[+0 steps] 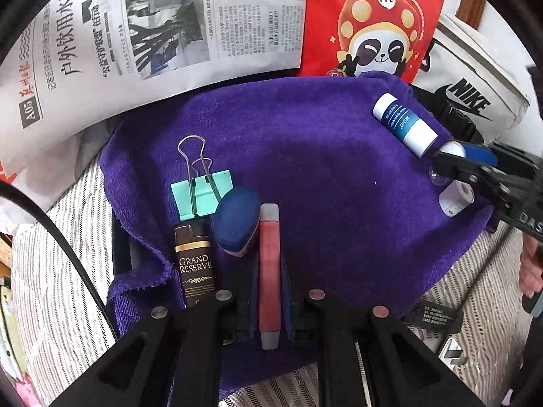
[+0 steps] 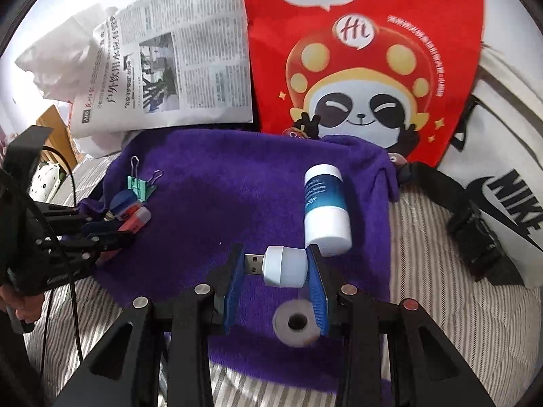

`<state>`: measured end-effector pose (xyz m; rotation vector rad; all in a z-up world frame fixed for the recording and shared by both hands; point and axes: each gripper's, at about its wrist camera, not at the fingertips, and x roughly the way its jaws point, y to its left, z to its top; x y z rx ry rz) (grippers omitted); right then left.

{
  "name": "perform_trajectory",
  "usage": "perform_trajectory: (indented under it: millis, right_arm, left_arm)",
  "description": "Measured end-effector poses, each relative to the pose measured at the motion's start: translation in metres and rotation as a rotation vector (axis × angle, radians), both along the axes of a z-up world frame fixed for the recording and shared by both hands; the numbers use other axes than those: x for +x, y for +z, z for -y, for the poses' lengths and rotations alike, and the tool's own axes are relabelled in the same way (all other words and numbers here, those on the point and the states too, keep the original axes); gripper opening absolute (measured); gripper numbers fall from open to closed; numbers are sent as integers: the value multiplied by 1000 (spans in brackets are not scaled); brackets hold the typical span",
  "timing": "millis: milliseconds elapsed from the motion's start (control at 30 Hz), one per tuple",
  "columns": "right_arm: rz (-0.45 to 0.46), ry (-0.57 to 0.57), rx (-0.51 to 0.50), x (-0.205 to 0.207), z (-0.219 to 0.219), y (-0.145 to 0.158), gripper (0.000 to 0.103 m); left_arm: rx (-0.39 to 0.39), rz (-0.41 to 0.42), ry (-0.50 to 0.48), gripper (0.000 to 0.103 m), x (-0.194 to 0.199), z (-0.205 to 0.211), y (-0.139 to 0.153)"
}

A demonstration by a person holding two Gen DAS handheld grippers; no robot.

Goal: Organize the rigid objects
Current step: 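Release the pink tube with the left tool while the right tool releases the bulb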

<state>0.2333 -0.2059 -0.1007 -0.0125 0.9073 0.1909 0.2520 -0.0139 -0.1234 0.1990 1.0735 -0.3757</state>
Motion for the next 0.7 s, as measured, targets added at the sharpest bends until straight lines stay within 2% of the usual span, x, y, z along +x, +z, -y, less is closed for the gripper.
perform_trajectory:
  millis: [233,500,600,700]
  right_arm:
    - [-53,12,-6,24,-8,-17,36]
    - [-69,16,-28,35,-13,-30,36]
    - [-66,21,-22,35,-11,-31,36]
    - [-60,34,-27,34,-12,-32,36]
  left_arm:
    - [-17,6,-1,12,0,-1,0]
    - [-23,13,-6,13,-5,-3,0]
    - [-56,0,-13,20,-5,-5,0]
    - [-56,-5,-11,26,-5,-3,1]
